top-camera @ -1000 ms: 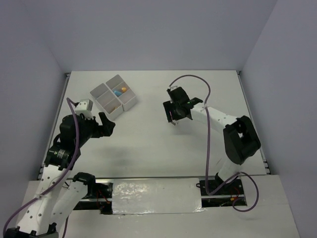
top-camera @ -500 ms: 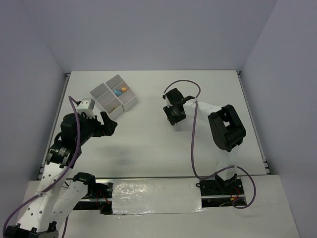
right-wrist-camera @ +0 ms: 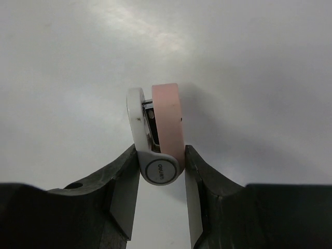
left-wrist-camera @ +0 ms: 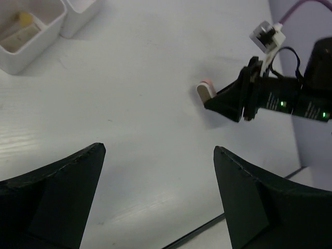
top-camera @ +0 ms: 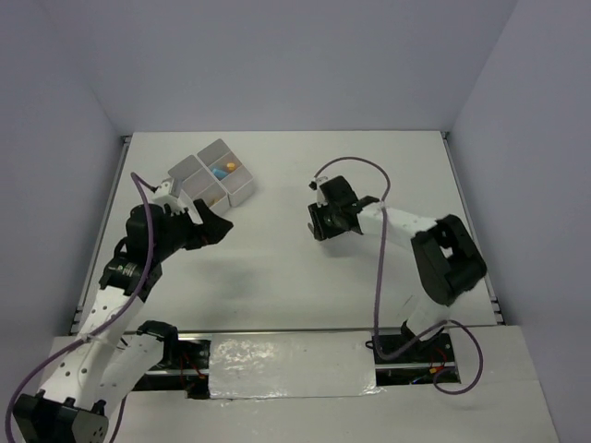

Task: Sort the stationery into containers
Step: Pick up the stapler from the center of the board, then place the stapler in the storage box.

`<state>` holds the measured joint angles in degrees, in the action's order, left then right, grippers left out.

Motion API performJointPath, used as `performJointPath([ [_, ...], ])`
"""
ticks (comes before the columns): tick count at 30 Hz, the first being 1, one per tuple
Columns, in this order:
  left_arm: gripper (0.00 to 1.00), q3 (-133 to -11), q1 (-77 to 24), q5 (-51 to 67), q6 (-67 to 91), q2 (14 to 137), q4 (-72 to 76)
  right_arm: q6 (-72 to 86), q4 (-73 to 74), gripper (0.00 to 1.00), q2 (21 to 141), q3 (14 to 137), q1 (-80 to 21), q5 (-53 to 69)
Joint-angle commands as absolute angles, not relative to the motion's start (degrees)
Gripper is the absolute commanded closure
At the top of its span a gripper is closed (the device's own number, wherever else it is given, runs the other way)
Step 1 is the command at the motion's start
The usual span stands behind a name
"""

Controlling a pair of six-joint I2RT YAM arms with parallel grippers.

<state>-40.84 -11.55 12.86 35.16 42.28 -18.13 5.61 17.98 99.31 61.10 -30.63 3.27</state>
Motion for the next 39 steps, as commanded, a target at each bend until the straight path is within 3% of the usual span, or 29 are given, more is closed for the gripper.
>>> performJointPath([
  [1, 0.02, -39.29, -13.53, 18.89, 47.7, 43.59, -4.24, 11.15, 4.58, 0.89, 86.24, 54.42, -35.32, 7.74],
  [8, 0.08, -44.82, -26.61, 11.0, 52.47, 50.97, -0.53, 15.02, -2.8, 0.91, 73.32, 49.13, -51.65, -5.0],
  [13, 0.14, -46.06, -34.01, 6.06, 53.35, 53.52, 1.39, 16.79, -2.38, 0.91, 69.61, 50.27, -57.3, -11.76],
  [16, 0.23, -46.14, -36.38, 4.93, 53.53, 53.96, 1.5, 16.52, -0.44, 0.91, 69.43, 52.11, -59.58, -13.62],
  [21, 0.25, -46.15, -37.62, 3.78, 52.56, 54.75, 0.18, 16.96, -0.44, 0.91, 68.73, 52.82, -61.87, -15.73],
  [25, 0.4, -46.67, -38.23, 3.25, 51.68, 55.81, -1.48, 17.05, 0.27, 0.91, 67.42, 52.74, -61.88, -14.86],
  [27, 0.41, -46.84, -38.32, 3.25, 51.24, 56.77, -1.85, 17.23, 0.26, 0.91, 66.71, 52.3, -61.88, -14.07],
  [29, 0.53, -46.76, -38.5, 3.86, 51.24, 57.3, -1.15, 17.23, -1.3, 0.91, 65.83, 51.95, -61.88, -13.71],
  [33, 0.67, -46.76, -39.29, 4.74, 51.15, 58.18, -0.53, 17.31, -0.53, 0.91, 66.09, 52.64, -61.88, -14.76],
  [36, 0.9, -46.93, -39.9, 6.41, 49.93, 58.71, 2.54, 17.31, -0.44, 0.89, 66.88, 53.7, -61.88, -14.85],
  [37, 1.0, -47.11, -40.16, 6.76, 49.14, 59.15, 3.59, 17.49, 0.69, 0.85, 67.15, 53.88, -61.88, -15.03],
  [39, 1.0, -48.51, -40.43, 6.07, 44.58, 59.5, 4.04, 18.1, 0.27, 0.61, 66.28, 53.09, -61.88, -15.29],
])
